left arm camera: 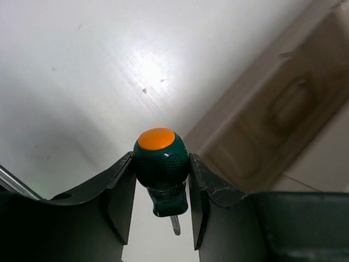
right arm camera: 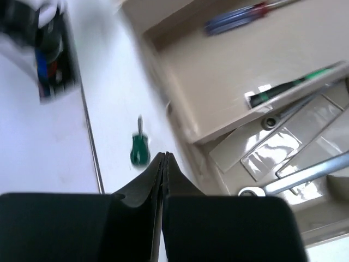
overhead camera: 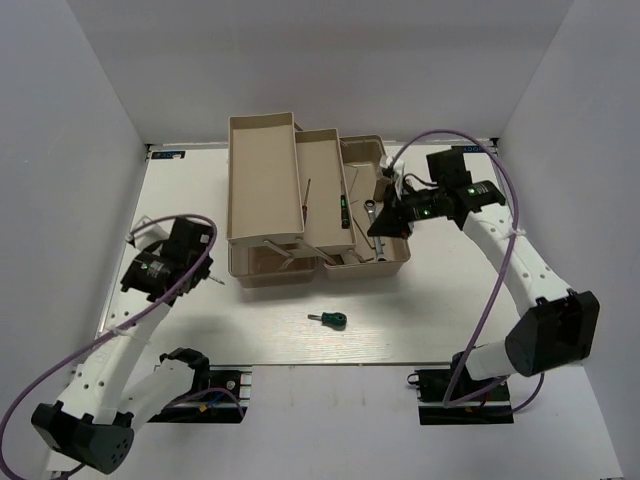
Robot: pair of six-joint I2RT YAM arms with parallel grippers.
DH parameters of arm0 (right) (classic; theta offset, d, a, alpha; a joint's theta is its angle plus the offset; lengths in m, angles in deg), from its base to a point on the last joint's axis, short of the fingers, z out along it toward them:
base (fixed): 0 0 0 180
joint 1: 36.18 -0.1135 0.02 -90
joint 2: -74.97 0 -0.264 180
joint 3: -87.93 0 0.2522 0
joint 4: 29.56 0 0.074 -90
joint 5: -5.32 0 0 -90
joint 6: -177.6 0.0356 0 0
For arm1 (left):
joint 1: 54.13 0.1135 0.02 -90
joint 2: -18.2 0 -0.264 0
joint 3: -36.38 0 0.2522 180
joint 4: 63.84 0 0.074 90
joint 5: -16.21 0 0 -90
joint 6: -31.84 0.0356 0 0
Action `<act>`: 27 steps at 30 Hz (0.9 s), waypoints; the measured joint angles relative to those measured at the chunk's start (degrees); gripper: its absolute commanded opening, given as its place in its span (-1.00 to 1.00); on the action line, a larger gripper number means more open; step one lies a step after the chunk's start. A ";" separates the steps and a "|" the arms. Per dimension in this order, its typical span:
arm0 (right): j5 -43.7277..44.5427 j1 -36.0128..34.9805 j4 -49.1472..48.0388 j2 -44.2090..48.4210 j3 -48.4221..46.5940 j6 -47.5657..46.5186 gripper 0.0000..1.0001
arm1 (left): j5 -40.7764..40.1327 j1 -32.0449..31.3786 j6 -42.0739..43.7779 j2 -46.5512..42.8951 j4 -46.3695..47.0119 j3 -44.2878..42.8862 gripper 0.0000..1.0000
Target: Sort the tools into containers
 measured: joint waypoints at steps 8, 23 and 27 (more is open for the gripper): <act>-4.42 -0.92 19.28 5.55 3.93 -28.26 -0.28 | 0.11 0.09 14.10 6.88 -1.88 -24.76 -1.00; 13.94 -18.23 6.71 9.75 26.80 -31.58 0.26 | 19.87 0.20 33.88 34.75 14.05 -40.87 -0.04; 19.39 -23.63 -0.59 8.02 27.17 -27.98 0.42 | 22.03 0.20 35.76 35.26 15.13 -40.94 0.39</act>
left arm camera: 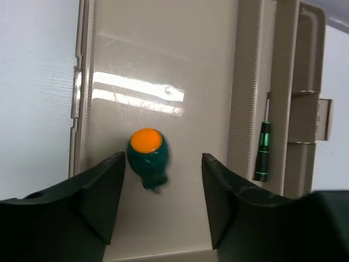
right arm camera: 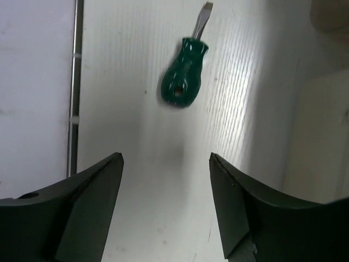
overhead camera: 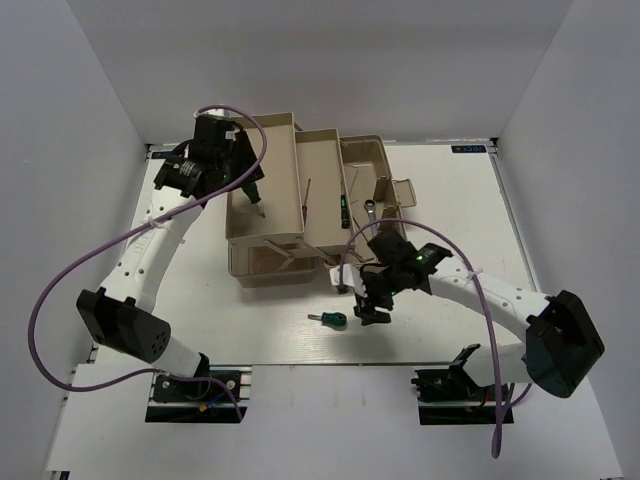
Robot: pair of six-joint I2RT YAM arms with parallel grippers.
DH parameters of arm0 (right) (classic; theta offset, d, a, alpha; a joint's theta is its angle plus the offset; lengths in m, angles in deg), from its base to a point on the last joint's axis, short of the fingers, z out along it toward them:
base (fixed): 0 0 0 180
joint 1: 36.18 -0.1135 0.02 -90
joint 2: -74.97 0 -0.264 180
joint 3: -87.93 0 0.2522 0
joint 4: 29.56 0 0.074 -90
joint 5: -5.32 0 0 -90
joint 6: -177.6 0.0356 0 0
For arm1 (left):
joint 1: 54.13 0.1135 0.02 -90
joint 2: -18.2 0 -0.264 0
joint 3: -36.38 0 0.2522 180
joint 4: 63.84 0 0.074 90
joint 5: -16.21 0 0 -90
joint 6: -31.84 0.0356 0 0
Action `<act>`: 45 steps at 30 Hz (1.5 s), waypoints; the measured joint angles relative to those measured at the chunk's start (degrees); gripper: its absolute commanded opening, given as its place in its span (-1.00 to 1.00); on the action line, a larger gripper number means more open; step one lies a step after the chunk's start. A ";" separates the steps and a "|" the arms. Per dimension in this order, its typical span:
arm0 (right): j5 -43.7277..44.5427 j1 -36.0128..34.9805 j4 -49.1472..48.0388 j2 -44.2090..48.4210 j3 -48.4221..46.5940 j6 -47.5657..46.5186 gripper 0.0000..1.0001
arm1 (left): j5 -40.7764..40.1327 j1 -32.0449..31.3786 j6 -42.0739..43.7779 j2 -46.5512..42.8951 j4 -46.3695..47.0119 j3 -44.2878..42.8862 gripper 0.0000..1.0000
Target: Sort the tools into containers
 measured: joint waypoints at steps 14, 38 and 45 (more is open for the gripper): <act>12.61 -14.03 -16.22 -10.86 0.15 11.65 0.41 | -3.98 0.00 5.25 -6.16 -5.05 -6.69 0.73; 9.31 -17.20 -6.32 2.03 -3.91 13.88 -1.00 | -9.88 -0.17 -22.86 -50.88 -17.79 43.04 0.75; 7.61 -16.92 -7.30 8.33 -20.37 15.39 -1.00 | -3.30 -0.17 -26.12 -53.02 -13.18 54.51 0.75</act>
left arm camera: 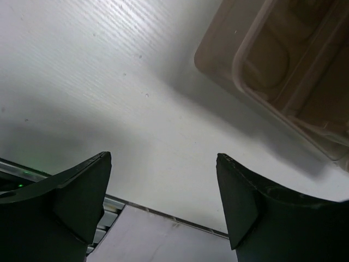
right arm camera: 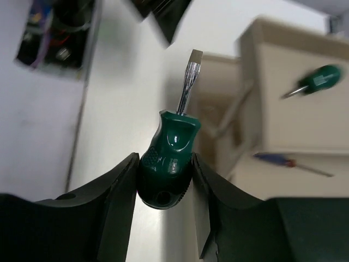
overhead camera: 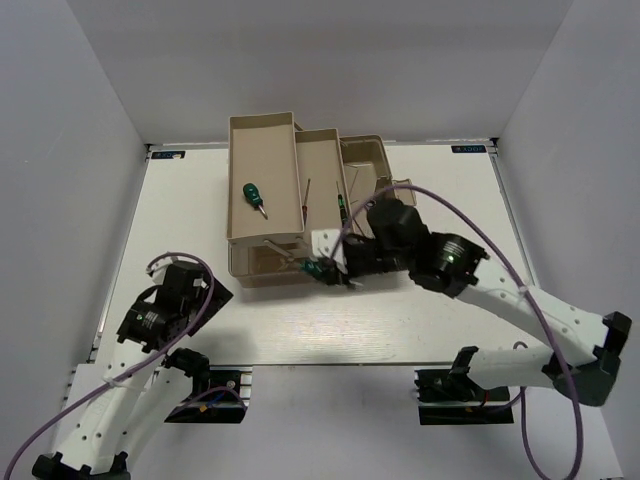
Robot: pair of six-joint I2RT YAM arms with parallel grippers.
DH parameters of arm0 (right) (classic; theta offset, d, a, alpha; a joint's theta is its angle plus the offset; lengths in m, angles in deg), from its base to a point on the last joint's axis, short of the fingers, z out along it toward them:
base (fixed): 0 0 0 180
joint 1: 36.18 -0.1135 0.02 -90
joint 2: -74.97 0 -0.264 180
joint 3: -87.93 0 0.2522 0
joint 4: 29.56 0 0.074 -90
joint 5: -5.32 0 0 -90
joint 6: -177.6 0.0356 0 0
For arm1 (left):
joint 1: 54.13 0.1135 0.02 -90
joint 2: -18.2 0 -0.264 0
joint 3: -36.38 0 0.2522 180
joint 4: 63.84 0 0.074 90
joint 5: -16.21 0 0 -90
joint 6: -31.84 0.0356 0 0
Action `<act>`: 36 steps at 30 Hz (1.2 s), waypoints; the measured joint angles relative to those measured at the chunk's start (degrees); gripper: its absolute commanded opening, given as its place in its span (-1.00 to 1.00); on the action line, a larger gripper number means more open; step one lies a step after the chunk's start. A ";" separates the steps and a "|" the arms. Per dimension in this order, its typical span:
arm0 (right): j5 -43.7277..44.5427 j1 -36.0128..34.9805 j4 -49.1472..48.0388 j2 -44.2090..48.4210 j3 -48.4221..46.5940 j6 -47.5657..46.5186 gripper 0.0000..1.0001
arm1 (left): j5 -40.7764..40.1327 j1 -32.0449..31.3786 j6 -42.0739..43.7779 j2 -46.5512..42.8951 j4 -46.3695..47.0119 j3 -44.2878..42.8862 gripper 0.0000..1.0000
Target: Sort the tools into containers
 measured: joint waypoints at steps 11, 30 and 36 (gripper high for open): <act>17.27 0.55 -7.82 -38.51 -36.37 5.73 -0.74 | 5.40 0.00 -0.35 -3.91 3.32 5.79 0.75; 0.98 5.53 -11.54 -24.22 -19.19 6.34 -1.00 | 5.29 -0.02 -1.44 -10.91 -1.33 6.58 -0.69; -10.34 3.04 -10.01 -21.40 -10.58 -3.65 0.04 | 5.18 -0.04 -1.31 -9.07 -1.68 4.72 0.27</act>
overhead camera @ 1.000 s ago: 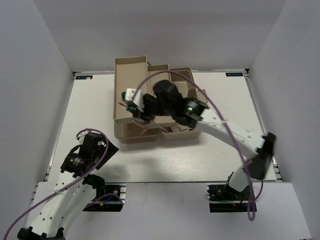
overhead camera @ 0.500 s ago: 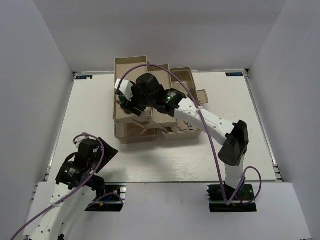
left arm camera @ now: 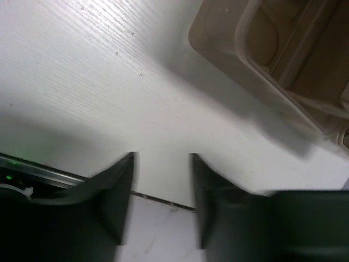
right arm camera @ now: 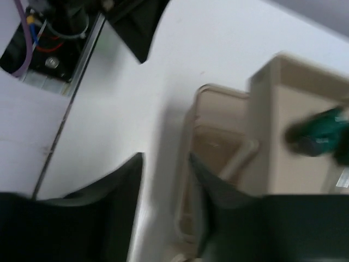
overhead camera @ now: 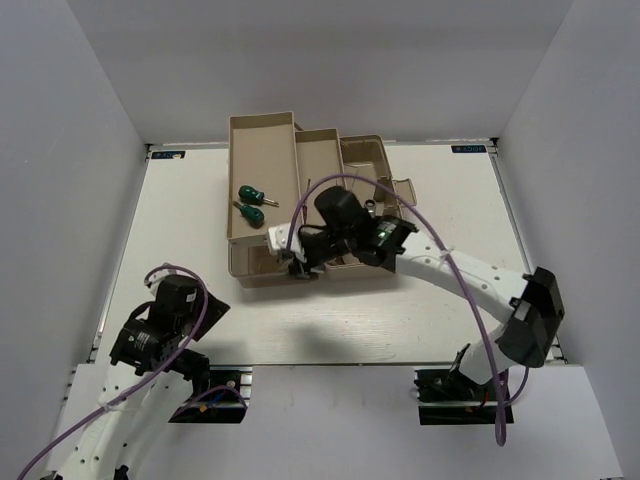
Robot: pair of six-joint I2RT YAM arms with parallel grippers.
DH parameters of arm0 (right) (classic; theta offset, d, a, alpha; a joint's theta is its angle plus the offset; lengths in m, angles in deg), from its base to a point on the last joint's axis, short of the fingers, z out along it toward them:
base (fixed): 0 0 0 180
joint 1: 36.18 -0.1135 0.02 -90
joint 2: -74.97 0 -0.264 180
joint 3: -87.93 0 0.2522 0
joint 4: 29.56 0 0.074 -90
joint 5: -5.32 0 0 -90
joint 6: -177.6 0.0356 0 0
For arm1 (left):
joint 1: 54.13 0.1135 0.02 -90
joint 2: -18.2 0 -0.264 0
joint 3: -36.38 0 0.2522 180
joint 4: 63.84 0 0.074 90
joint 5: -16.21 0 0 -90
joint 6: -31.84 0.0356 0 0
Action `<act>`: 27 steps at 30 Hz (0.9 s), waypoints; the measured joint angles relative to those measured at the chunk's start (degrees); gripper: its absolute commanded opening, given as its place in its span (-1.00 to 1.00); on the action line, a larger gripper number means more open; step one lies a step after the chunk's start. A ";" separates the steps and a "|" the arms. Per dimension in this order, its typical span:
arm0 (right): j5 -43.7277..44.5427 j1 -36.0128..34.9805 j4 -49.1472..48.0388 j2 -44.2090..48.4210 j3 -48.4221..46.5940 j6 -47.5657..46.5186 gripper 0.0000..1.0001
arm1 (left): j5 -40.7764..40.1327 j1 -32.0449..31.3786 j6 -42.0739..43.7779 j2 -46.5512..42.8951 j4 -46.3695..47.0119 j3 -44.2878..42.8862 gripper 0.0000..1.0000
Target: Sort the tools into containers
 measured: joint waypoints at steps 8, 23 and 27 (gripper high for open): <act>11.34 -4.59 -5.14 -8.59 5.57 -7.34 0.24 | -0.52 0.00 -0.44 0.24 -0.13 -1.68 0.45; 24.11 -8.74 -18.49 -17.38 5.79 -10.71 0.22 | -1.27 0.00 -2.05 -1.40 -1.60 -1.97 0.17; 26.29 -9.38 -19.30 -21.05 5.79 -11.37 0.12 | -1.14 0.00 -2.08 -1.18 -1.57 -1.99 0.12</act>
